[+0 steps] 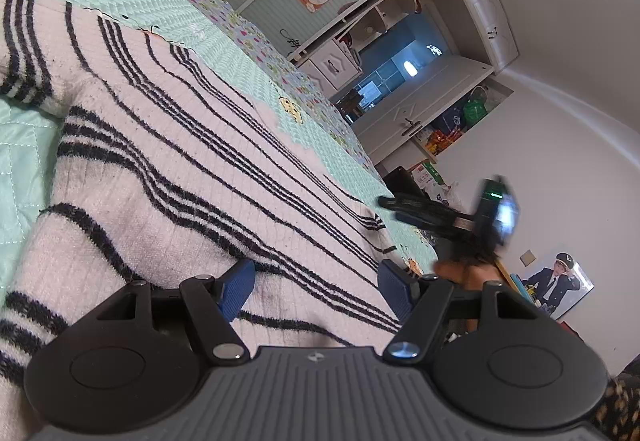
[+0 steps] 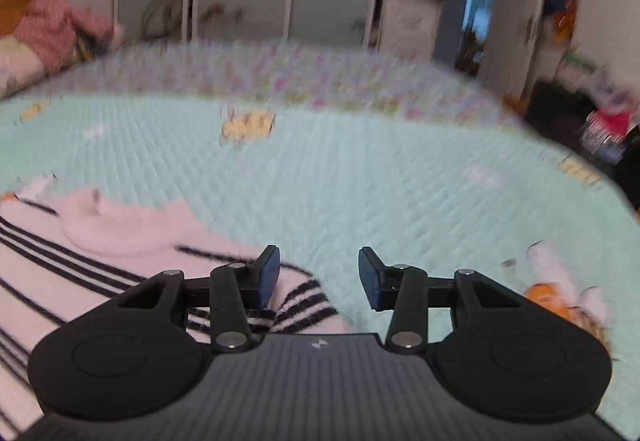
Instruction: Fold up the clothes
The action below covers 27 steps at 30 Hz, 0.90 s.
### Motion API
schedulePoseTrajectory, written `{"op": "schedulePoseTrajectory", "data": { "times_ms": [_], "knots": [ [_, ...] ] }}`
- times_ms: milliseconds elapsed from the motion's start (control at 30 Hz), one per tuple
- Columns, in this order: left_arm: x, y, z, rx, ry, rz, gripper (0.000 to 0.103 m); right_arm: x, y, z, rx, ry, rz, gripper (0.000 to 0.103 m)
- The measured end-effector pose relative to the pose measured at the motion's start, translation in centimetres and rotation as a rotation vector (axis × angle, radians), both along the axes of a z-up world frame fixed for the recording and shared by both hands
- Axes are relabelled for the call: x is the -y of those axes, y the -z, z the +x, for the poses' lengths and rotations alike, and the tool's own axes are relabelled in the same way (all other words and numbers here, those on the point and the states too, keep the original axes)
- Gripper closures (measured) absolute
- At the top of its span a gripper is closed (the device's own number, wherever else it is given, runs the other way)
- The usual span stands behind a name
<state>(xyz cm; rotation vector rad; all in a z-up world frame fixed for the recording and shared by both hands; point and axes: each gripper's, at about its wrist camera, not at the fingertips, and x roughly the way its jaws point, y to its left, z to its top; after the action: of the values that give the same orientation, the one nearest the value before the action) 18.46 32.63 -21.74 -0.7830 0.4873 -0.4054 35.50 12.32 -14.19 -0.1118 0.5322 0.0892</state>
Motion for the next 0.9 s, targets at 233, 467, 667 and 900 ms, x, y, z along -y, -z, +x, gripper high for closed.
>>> {"op": "schedulePoseTrajectory", "data": {
  "times_ms": [233,467,667,900],
  "knots": [
    [0.0,0.1,-0.1,0.001,-0.002,0.007,0.032,3.6,2.7,-1.8,-0.334,-0.158,0.269,0.072],
    [0.0,0.3,0.0,0.002,-0.004,0.005,0.032,10.3,1.1,-2.2,-0.151,0.077,0.495,0.076],
    [-0.2,0.4,0.1,0.001,0.002,-0.006,0.032,7.4,3.7,-1.1,-0.280,-0.014,0.406,0.079],
    [-0.1,0.3,0.1,0.003,-0.003,0.000,0.032,18.6,-1.9,-15.7,0.055,0.276,0.585,0.037]
  ]
}}
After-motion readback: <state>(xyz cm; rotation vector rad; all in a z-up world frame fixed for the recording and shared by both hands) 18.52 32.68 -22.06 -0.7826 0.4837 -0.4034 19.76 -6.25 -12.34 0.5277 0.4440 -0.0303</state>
